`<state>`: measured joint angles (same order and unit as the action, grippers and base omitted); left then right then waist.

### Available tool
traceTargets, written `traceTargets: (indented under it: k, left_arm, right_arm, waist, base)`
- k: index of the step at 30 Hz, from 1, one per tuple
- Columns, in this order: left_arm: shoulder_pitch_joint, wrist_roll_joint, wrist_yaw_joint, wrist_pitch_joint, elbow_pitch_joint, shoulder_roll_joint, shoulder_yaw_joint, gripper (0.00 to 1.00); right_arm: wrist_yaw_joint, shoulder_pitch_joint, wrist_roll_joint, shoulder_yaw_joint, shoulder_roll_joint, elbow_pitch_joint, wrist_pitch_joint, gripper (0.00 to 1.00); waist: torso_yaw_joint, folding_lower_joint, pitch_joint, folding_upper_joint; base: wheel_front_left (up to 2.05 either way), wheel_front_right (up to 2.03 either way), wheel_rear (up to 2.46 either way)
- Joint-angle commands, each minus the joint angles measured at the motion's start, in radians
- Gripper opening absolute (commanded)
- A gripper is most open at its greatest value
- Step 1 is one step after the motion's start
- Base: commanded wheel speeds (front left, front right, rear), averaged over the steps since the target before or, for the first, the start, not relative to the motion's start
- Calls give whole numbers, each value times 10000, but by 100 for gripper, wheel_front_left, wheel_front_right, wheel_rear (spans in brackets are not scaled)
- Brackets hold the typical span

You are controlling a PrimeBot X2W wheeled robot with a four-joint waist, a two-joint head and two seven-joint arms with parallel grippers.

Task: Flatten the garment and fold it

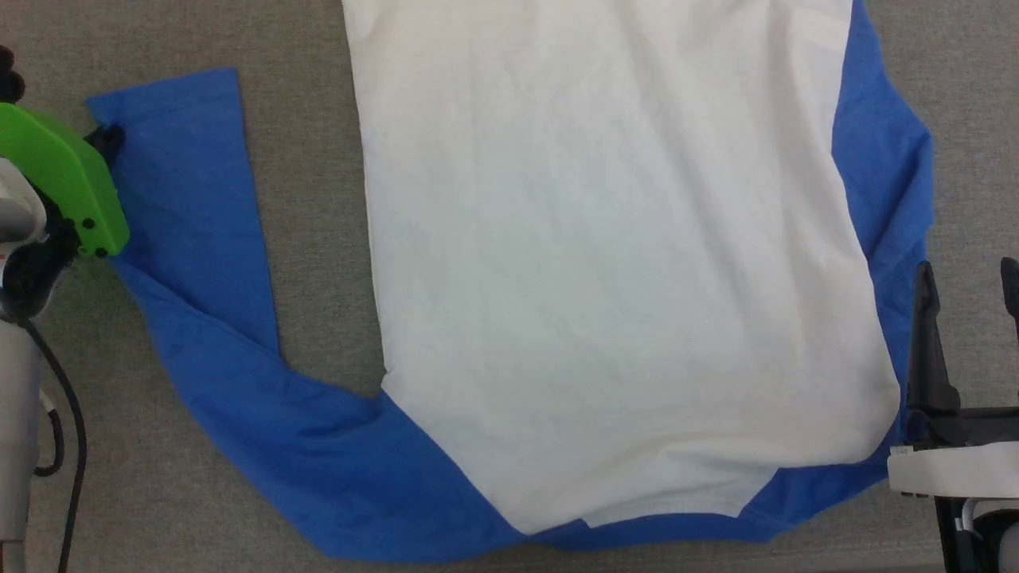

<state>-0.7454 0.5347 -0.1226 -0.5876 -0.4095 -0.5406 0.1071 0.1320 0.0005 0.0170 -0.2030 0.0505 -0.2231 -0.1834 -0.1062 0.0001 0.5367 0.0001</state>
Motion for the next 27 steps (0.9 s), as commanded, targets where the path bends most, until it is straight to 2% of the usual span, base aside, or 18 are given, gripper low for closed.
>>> traceTargets:
  k: [1,9,18,27]
  left_arm:
    - [47,76,-37,23,-243,49,165,0]
    - [-334,685,-75,1066,-412,2,382,0]
    - [21,1447,-79,1671,-102,-613,803,0]
    - [976,1687,32,2048,410,-1123,571,0]
  right_arm:
    - [-13,-172,77,-21,-3,-76,38,100]
    - [-13,-189,212,130,-3,-1,153,100]
    - [-13,126,92,58,-3,286,170,100]
    - [-13,635,-222,-12,-3,683,112,100]
  waist:
    - [98,-1,-27,-1]
    - [402,-1,-626,-1]
    - [738,-1,-2030,-1]
    - [1085,-1,-3580,-1]
  base:
    - [0,0,0]
    - [0,0,0]
    - [0,0,0]
    - [0,0,0]
